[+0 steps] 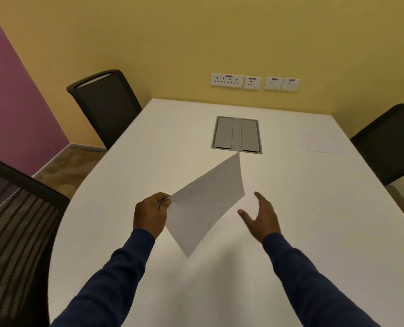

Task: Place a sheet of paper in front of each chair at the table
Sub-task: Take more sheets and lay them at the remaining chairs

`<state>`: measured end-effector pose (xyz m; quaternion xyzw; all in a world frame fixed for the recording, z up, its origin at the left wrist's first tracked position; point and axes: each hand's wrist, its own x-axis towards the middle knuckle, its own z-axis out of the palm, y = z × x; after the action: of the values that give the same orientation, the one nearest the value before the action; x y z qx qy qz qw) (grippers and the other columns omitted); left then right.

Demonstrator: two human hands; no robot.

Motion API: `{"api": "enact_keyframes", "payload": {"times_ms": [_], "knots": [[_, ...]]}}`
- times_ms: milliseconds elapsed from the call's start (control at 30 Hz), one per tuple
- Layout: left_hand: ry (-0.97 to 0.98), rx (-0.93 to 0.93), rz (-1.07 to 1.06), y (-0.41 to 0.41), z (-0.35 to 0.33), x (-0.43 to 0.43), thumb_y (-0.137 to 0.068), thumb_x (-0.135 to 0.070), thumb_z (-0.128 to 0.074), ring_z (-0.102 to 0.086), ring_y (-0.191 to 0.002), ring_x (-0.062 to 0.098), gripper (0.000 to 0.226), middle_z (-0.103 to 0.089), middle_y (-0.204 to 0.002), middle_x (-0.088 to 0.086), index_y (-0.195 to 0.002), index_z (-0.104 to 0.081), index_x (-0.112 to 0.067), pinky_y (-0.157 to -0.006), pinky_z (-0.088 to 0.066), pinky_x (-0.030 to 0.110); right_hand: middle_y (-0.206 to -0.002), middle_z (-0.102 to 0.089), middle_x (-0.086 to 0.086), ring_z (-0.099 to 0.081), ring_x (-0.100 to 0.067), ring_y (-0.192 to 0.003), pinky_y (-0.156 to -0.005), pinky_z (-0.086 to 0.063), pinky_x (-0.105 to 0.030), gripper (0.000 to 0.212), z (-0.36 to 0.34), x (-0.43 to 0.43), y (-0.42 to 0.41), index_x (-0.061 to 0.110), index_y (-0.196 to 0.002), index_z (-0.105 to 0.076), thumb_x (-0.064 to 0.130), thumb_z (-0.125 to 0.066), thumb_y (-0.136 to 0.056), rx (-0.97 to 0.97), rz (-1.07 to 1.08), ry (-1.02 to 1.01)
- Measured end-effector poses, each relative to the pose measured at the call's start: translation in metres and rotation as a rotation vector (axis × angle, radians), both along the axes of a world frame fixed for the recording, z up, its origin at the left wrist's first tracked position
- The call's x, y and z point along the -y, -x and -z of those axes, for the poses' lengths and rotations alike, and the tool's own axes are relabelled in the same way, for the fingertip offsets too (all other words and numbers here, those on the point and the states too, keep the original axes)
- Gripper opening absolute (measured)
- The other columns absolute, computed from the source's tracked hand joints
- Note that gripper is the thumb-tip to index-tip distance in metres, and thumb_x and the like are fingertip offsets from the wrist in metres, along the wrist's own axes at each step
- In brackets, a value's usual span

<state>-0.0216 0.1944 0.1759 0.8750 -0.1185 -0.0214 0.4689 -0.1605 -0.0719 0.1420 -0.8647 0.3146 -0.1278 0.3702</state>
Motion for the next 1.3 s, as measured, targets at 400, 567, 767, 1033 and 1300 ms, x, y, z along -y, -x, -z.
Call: {"api": "enact_keyframes", "payload": {"times_ms": [400,567,767,1033,1300], "knots": [[0.075,-0.02,0.28,0.02,-0.07,-0.119,-0.09,-0.011,-0.067,-0.066,-0.076,0.004,0.022,-0.074,-0.08,-0.012,-0.08,-0.077,-0.028,-0.072,-0.052,0.02,-0.117,-0.07,0.008,-0.066,-0.014,-0.109,-0.091,-0.054,-0.035,0.054,-0.062,-0.042,0.028,0.035,-0.124,-0.056,0.043,-0.081,-0.078,0.165,-0.152,-0.304],[0.124,-0.026,0.256,0.035,-0.075,-0.149,-0.091,-0.014,-0.067,-0.066,-0.075,0.006,0.018,-0.073,-0.082,-0.01,-0.084,-0.076,-0.029,-0.067,-0.052,0.02,-0.097,-0.078,0.008,-0.073,-0.018,-0.093,-0.078,-0.059,-0.029,0.012,-0.06,-0.076,0.044,0.03,-0.099,-0.073,0.028,-0.075,-0.087,0.279,-0.201,-0.434],[0.34,-0.093,0.097,0.067,-0.061,-0.174,-0.09,-0.022,-0.07,-0.069,-0.077,0.014,0.01,-0.074,-0.088,-0.004,-0.091,-0.075,-0.03,-0.059,-0.055,0.024,-0.092,-0.078,0.003,-0.07,-0.015,-0.078,-0.068,-0.055,-0.028,0.006,-0.057,-0.105,0.068,0.023,-0.094,-0.077,0.024,-0.073,-0.089,0.312,-0.141,-0.558],[0.46,-0.341,-0.126,0.11,-0.017,-0.197,-0.084,-0.036,-0.076,-0.072,-0.091,0.022,0.033,-0.077,-0.095,-0.001,-0.11,-0.063,-0.021,-0.072,-0.052,0.036,-0.09,-0.078,0.004,-0.069,-0.016,-0.076,-0.066,-0.055,-0.031,0.006,-0.053,-0.123,0.082,0.024,-0.092,-0.077,0.027,-0.074,-0.088,0.278,-0.124,-0.647],[0.392,-0.491,-0.208,0.095,0.029,-0.207,-0.089,-0.019,-0.071,-0.071,-0.082,0.026,0.014,-0.075,-0.094,0.009,-0.096,-0.067,-0.008,-0.064,-0.055,0.035,-0.094,-0.075,-0.001,-0.065,-0.022,-0.079,-0.077,-0.055,-0.038,0.014,-0.032,-0.138,0.044,0.016,-0.098,-0.074,0.024,-0.074,-0.087,0.156,-0.09,-0.666]]}}
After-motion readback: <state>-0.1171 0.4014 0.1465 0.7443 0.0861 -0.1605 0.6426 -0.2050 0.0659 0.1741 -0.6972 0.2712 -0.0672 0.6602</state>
